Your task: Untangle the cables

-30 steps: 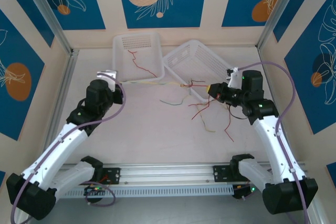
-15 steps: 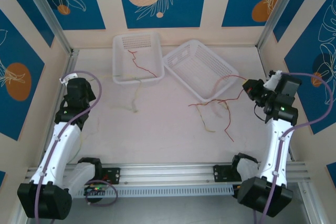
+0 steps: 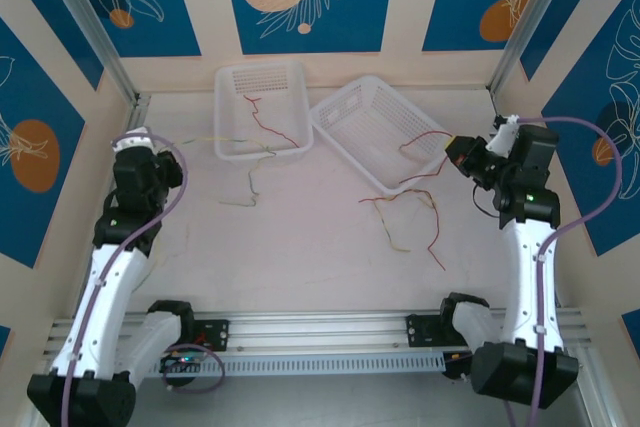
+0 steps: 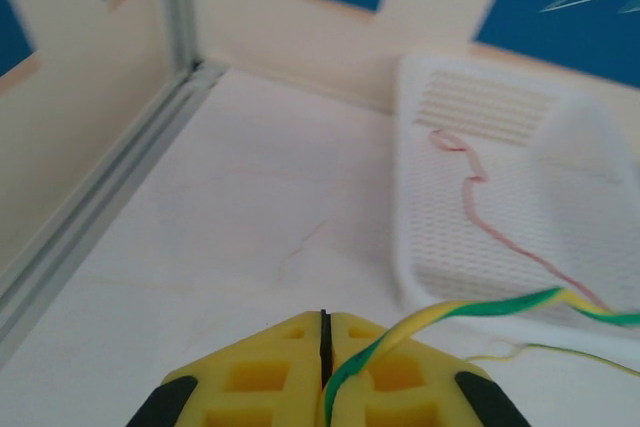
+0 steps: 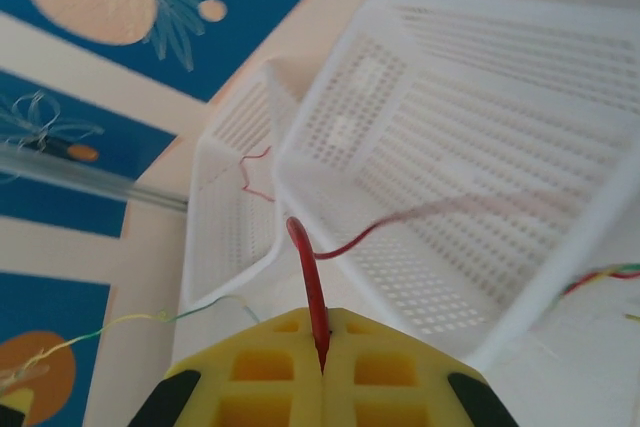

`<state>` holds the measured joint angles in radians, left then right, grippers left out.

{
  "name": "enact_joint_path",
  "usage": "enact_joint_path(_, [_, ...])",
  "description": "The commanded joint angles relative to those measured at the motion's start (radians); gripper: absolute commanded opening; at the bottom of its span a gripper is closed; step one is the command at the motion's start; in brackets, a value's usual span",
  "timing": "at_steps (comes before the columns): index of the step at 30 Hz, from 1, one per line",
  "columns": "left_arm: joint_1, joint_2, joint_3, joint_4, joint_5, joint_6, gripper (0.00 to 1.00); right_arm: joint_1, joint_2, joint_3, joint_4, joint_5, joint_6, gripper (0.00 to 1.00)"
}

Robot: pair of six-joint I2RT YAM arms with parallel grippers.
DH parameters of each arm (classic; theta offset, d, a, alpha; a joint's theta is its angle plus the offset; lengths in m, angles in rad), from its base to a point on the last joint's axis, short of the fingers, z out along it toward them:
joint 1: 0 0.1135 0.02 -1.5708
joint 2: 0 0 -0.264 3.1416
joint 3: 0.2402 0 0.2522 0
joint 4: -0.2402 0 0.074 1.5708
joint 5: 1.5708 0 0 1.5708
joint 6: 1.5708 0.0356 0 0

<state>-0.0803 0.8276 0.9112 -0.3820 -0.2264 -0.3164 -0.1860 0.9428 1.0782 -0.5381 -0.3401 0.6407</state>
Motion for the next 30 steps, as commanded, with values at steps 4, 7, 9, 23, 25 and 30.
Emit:
enact_joint_path(4, [-0.009,-0.112,0.027,0.131,0.431,0.098,0.00,0.242,-0.069,0.153,-0.008,0.192,-0.071,0.00])
enact_joint_path(7, [-0.008,-0.084,0.015,0.180,0.578,0.092,0.00,0.314,-0.015,0.226,0.001,0.102,-0.075,0.00])
enact_joint_path(9, [-0.008,-0.055,0.004,0.213,0.661,0.092,0.00,0.384,0.048,0.296,-0.004,0.065,-0.101,0.00])
enact_joint_path(23, [-0.103,-0.048,-0.166,0.421,0.785,0.144,0.00,0.615,0.636,0.826,0.048,0.134,-0.272,0.00])
enact_joint_path(25, [-0.131,-0.050,-0.174,0.423,0.784,0.165,0.00,0.630,0.741,0.953,0.017,0.126,-0.286,0.00])
enact_joint_path(30, [-0.193,-0.053,-0.181,0.435,0.755,0.188,0.00,0.636,1.045,1.309,-0.077,0.078,-0.270,0.00])
